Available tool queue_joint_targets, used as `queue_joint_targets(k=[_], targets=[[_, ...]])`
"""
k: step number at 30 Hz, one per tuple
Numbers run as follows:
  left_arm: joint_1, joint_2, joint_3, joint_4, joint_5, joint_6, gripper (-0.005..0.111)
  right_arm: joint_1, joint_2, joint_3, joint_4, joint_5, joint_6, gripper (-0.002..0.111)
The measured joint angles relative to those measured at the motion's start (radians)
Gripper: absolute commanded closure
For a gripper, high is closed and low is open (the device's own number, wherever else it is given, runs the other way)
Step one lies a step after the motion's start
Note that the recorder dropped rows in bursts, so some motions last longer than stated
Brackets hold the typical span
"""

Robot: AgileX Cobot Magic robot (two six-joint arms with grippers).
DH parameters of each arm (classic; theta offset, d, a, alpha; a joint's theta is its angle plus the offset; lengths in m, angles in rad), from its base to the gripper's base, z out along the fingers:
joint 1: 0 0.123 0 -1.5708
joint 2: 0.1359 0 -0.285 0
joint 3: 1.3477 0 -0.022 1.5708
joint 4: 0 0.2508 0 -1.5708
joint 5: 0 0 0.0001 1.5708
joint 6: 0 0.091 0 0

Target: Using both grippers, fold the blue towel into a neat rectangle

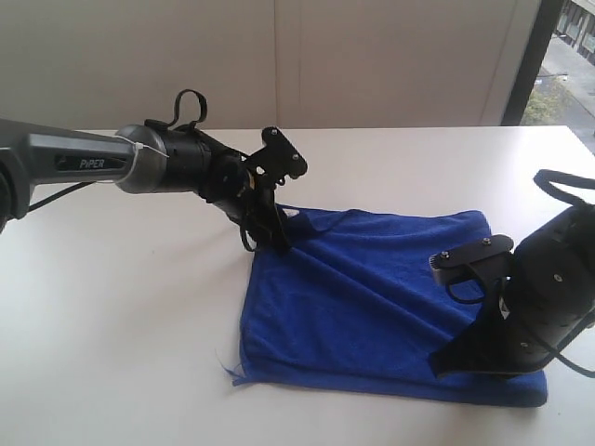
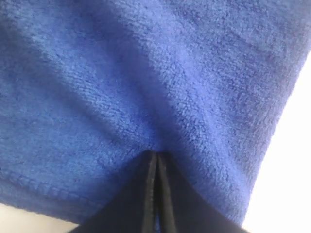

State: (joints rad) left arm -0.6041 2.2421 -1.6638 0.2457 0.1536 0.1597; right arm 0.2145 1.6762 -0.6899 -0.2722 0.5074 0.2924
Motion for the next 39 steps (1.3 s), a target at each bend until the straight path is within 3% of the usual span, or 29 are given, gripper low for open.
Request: queue_joint_targets(k=[14, 21, 29, 36, 39], targets=[[-0.009, -0.126, 0.000, -0.014, -0.006, -0.002, 0.043, 0.000, 0.000, 0.000, 0.000, 0.015, -0.007, 0.108], [-0.057, -0.124, 0.000, -0.017, 0.036, 0.044, 0.043, 0.000, 0.000, 0.000, 0.000, 0.015, -0.010, 0.108], [-0.041, -0.072, 0.000, 0.002, 0.109, 0.048, 0.043, 0.000, 0.000, 0.000, 0.003, 0.015, -0.018, 0.108], [-0.039, -0.067, 0.000, 0.006, -0.053, 0.048, 0.043, 0.000, 0.000, 0.000, 0.003, 0.013, -0.022, 0.108], [-0.039, -0.046, -0.043, 0.006, -0.050, 0.038, 0.043, 0.000, 0.000, 0.000, 0.005, 0.013, -0.022, 0.108]])
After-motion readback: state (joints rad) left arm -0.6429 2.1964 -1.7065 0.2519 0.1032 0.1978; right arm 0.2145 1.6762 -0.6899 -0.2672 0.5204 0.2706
